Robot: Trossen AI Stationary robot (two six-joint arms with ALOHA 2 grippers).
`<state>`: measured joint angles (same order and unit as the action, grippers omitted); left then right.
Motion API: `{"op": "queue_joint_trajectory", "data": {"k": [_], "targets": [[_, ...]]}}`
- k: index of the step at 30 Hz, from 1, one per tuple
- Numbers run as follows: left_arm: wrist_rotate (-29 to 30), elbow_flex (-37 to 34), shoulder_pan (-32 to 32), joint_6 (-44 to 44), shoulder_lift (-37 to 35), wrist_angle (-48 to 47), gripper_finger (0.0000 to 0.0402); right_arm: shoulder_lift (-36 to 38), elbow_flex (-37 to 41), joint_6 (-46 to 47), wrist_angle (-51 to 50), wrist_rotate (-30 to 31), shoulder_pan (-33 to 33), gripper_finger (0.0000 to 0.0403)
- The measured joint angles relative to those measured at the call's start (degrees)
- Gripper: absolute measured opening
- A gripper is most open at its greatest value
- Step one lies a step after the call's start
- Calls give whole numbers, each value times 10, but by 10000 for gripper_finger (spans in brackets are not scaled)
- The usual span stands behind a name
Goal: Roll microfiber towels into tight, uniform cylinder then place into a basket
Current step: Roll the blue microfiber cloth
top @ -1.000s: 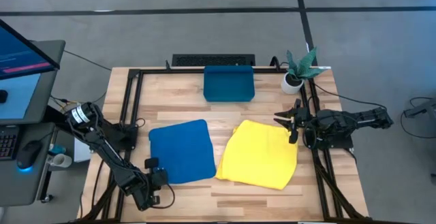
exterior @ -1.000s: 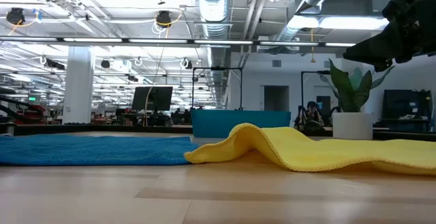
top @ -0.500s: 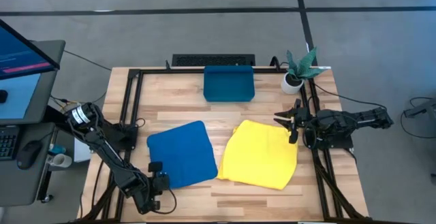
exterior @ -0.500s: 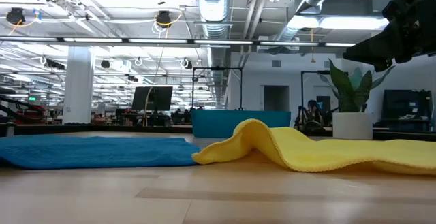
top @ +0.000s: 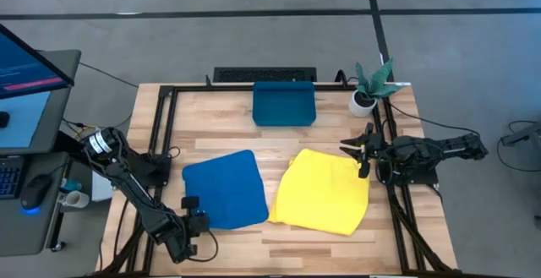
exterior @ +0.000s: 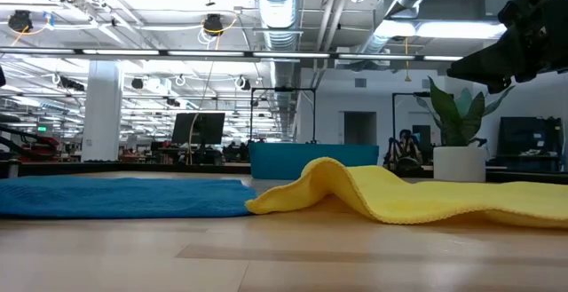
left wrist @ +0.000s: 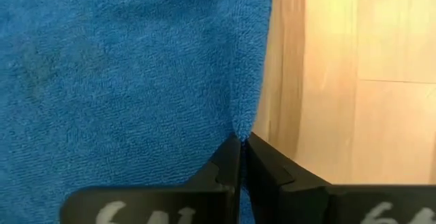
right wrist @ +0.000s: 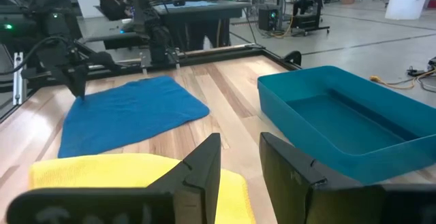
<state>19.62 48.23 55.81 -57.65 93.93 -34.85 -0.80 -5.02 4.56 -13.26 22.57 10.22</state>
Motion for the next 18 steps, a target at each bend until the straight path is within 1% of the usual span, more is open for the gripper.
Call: {"op": "queue_joint_trajectory", "data": {"k": [2,7,16,17,18], "targets": [[0,0,-2,0,0,-8,2,0,0,-5,0,0,-1,127],[-10,0,-14,2,0,-9,2,0,0,-63,0,7,-11,127],[-29,0,-27,-7,-1,-5,2,0,0,-61,1,8,-11,127],[-29,0,-27,-12,-1,-3,2,0,0,-54,1,8,-11,127],[-29,0,-27,-17,-1,-1,2,0,0,-29,1,5,-10,127]]}}
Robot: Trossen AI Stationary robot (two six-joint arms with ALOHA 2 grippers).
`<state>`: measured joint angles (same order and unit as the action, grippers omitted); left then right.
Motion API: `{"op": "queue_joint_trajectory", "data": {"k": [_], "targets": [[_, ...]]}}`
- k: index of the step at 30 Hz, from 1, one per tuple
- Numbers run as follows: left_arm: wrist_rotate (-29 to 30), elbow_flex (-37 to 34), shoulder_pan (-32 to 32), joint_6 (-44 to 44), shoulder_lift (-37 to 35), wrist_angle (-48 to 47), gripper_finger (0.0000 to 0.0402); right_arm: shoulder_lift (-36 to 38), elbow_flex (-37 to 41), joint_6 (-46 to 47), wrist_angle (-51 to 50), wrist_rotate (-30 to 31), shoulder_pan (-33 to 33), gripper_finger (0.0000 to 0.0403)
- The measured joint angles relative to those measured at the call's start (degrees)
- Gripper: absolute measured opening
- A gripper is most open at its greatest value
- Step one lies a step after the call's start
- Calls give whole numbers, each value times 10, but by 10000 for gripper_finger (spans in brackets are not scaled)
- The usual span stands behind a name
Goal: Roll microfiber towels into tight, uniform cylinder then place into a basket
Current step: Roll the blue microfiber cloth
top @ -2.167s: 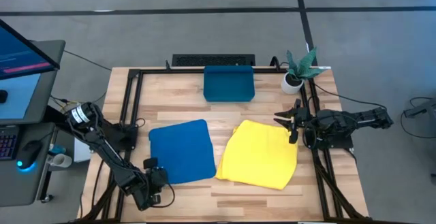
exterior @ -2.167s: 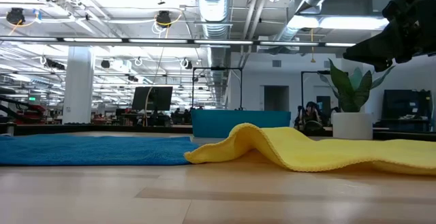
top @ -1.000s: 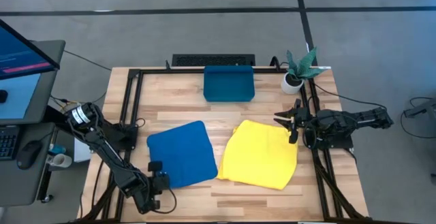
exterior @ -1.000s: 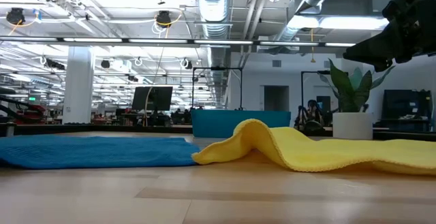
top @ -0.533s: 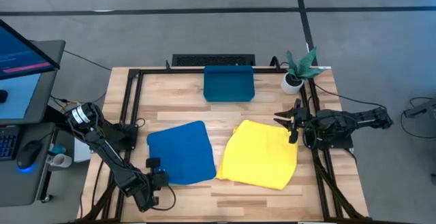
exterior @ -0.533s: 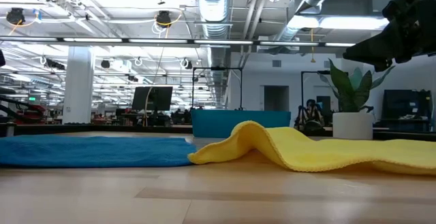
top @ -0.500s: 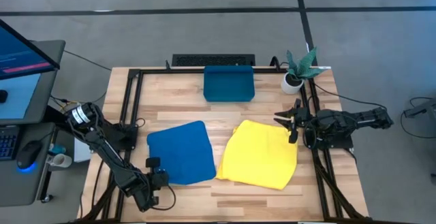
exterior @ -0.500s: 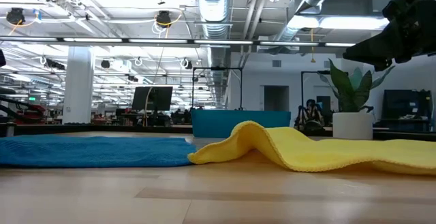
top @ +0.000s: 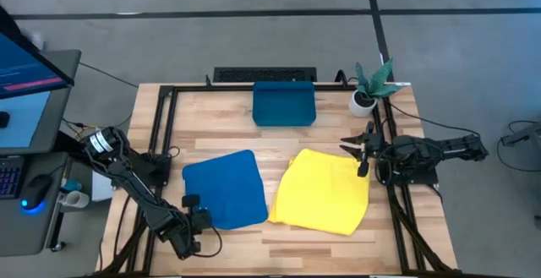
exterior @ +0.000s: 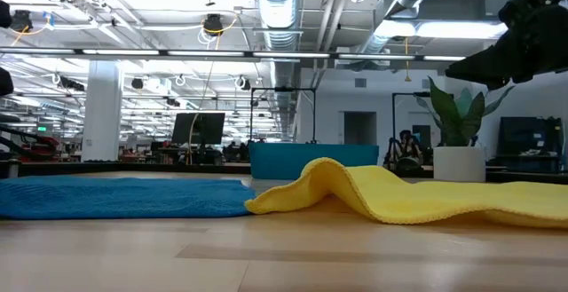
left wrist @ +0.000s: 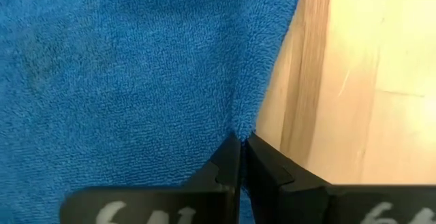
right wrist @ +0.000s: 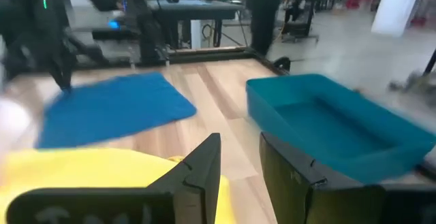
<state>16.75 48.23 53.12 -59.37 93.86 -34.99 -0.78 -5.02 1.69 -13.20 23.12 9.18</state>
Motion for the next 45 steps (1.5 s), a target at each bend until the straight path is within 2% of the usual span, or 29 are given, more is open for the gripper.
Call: {"op": "queue_joint_trajectory", "data": {"k": [3,5,14,19,23,27,35,40,45], "targets": [[0,0,0,-19,0,0,2,0,0,132,4,-17,5,127],[0,0,0,-28,0,1,2,0,2,159,13,-16,5,127],[-12,0,0,-41,0,20,2,0,2,189,120,-21,5,127],[-11,0,0,-20,0,19,2,0,1,192,250,-38,6,127],[1,0,-6,-5,0,19,2,-25,0,148,358,-77,6,127],[2,0,-12,-4,0,19,2,-88,-15,120,422,-109,6,127],[2,0,-13,-10,0,19,2,-279,-100,118,424,-113,13,127],[1,0,-13,-24,0,19,2,-406,-159,76,424,-129,58,127],[1,0,-13,-25,0,19,2,-525,-212,-5,424,-128,109,127]]}}
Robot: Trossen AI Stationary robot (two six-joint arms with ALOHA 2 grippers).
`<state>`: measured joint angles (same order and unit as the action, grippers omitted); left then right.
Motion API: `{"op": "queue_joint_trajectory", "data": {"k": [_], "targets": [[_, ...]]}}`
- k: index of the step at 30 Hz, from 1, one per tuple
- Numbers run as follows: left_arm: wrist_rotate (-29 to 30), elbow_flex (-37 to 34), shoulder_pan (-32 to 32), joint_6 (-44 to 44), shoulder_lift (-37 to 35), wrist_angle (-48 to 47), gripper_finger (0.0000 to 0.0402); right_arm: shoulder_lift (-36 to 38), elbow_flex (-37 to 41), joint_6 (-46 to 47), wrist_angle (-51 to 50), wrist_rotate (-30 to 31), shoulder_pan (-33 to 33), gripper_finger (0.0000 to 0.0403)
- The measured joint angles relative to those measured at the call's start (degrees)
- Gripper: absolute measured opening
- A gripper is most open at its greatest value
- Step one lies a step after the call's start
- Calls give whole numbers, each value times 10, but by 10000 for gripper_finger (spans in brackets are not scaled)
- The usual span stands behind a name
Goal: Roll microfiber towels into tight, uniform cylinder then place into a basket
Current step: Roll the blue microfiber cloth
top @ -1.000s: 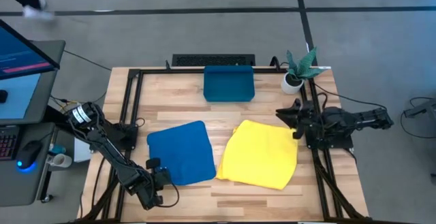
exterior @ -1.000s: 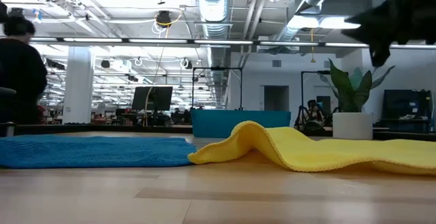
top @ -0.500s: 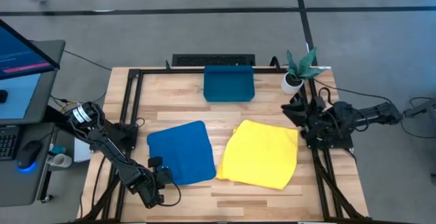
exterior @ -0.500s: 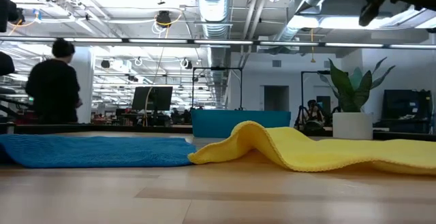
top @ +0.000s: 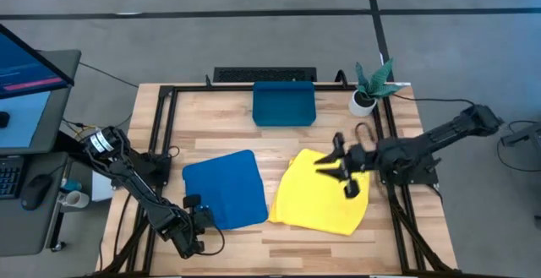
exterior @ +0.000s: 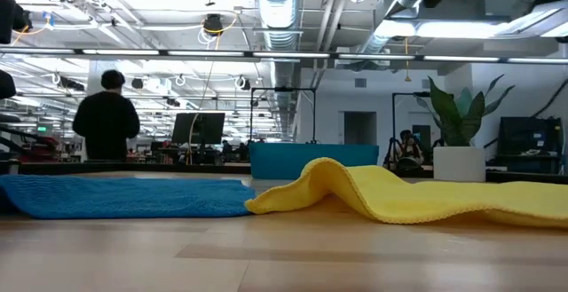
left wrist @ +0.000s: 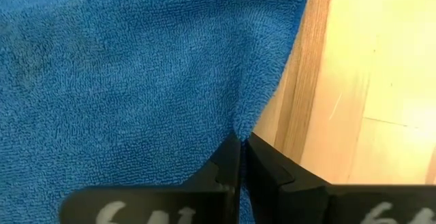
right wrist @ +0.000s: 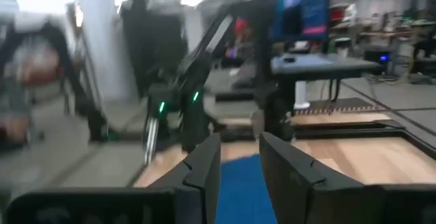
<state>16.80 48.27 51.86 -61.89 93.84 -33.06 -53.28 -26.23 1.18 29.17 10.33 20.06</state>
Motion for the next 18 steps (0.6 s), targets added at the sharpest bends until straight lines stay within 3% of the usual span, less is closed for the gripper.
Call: {"op": "queue_joint_trajectory", "data": {"k": [4,11,18], "targets": [[0,0,0,0,0,0,2,-93,-40,-78,0,6,27,127],[0,0,0,0,0,0,2,-221,-116,-145,-1,104,52,134],[0,0,-5,6,0,2,2,-322,-192,-146,-19,106,62,190]]}}
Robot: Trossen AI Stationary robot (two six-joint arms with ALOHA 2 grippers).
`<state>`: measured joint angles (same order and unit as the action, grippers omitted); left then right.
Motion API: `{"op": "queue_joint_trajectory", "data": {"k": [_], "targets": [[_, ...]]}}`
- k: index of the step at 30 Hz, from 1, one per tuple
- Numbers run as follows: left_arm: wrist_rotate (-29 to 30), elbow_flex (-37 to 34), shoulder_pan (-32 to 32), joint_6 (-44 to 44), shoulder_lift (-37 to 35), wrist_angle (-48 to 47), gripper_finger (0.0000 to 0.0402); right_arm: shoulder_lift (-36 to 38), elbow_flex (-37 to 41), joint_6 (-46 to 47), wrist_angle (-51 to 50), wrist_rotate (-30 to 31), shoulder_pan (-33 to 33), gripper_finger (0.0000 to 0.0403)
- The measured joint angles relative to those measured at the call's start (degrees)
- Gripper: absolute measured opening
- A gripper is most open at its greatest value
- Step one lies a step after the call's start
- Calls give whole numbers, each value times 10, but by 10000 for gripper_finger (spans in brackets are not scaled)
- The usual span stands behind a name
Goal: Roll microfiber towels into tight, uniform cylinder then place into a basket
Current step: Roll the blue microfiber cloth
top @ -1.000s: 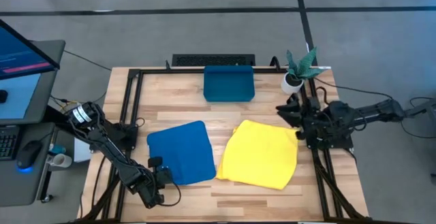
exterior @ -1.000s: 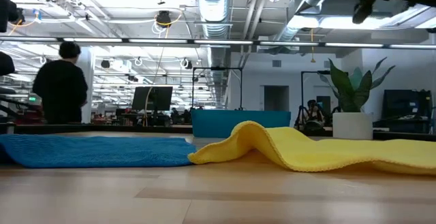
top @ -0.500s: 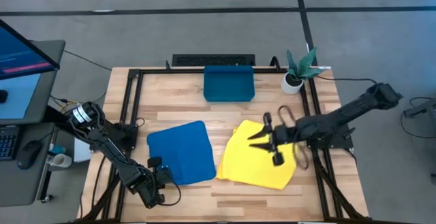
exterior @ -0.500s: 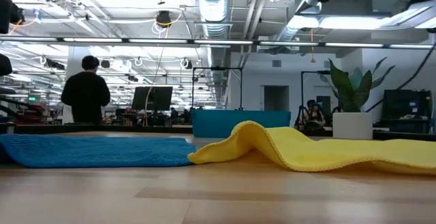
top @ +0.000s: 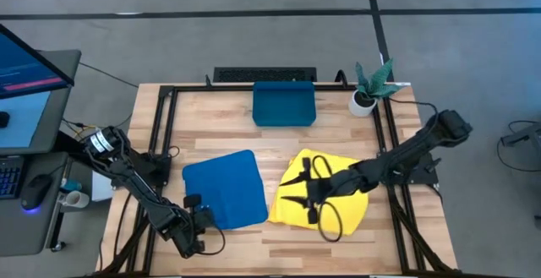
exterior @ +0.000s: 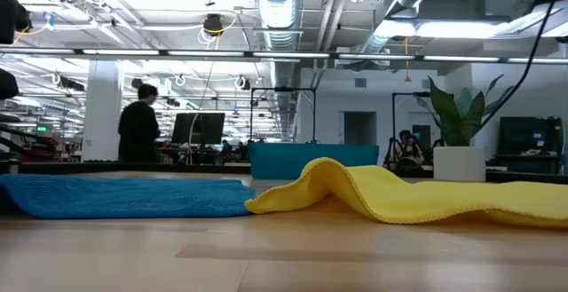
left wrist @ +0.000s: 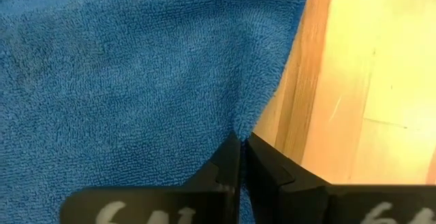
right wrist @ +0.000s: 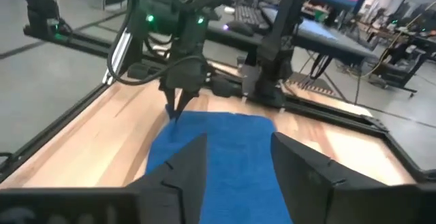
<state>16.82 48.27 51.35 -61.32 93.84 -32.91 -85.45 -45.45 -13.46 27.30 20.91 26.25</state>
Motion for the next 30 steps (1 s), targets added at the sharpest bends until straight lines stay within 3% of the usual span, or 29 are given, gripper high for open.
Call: {"op": "queue_joint_trajectory", "data": {"k": [7,10,17,27,30], "targets": [[0,0,0,-5,0,3,2,-94,-62,18,-46,-15,0,223],[0,0,0,-6,0,9,2,-133,-85,19,-47,-31,0,223],[0,0,0,-37,0,12,2,-219,-154,23,-95,-133,-4,216],[9,0,-12,-100,0,9,2,-316,-241,25,-181,-150,-18,214],[10,0,-19,-99,0,8,2,-339,-261,38,-198,-181,-27,214]]}}
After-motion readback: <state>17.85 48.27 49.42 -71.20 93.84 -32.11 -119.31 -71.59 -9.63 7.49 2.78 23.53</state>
